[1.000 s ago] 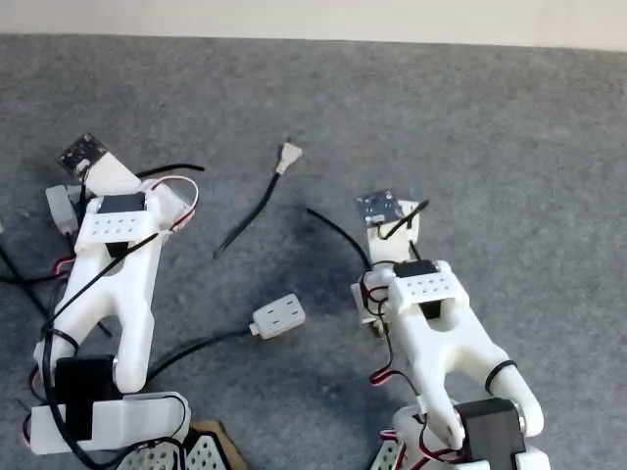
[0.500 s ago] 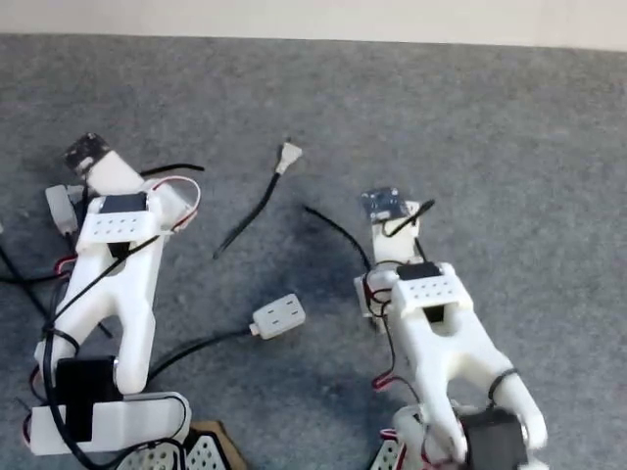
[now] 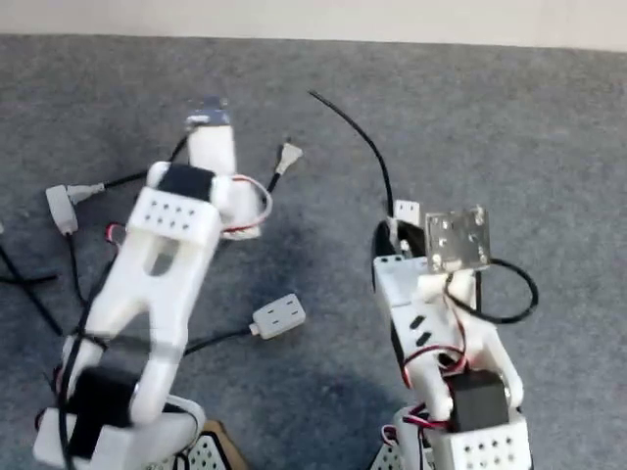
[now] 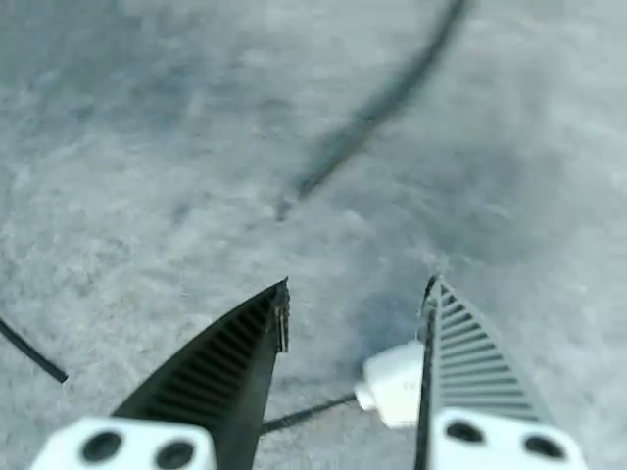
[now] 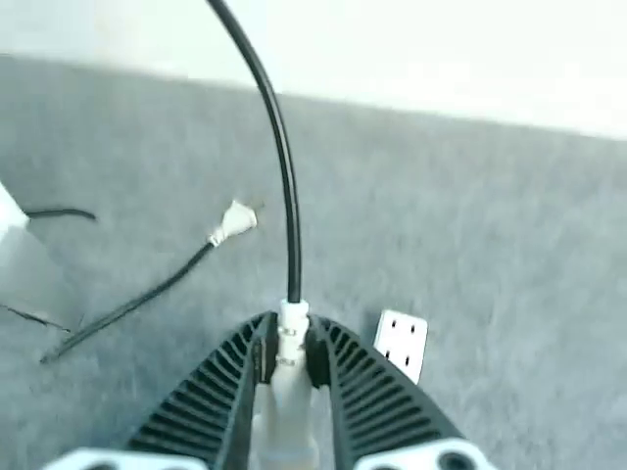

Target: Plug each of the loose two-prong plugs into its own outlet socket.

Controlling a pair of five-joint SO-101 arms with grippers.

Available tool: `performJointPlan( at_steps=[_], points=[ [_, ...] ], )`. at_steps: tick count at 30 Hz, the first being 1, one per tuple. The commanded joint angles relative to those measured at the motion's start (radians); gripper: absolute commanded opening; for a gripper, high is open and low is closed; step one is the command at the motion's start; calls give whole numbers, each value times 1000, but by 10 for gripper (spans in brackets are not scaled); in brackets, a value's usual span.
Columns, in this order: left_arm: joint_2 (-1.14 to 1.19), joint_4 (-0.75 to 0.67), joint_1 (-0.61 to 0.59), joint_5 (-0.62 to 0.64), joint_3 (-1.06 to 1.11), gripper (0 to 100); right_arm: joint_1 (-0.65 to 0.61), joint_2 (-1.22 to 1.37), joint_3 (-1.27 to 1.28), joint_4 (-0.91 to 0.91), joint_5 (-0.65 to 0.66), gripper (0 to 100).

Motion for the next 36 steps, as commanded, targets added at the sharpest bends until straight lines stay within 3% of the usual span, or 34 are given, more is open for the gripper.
performJointPlan(
  at_steps=[1,5,10,16,23,29,36],
  points=[
    [-216,12,97,-57,45,236,1,12,7,4,-32,5],
    [-507,-60,176,-78,283,243,-5,99,1,-21,-41,5],
    [-860,-190,217,-78,604,332,-96,232,-8,-85,-72,5],
    [-1138,-203,305,-77,791,377,-166,456,-171,-94,-137,5],
    [-1179,-259,334,-75,877,374,-288,608,-254,-90,-195,5],
    [-1181,-336,329,-77,952,373,-300,607,-259,-47,-190,5],
    [-1178,-494,179,-81,1033,373,-312,607,-262,-5,-176,5]
  ],
)
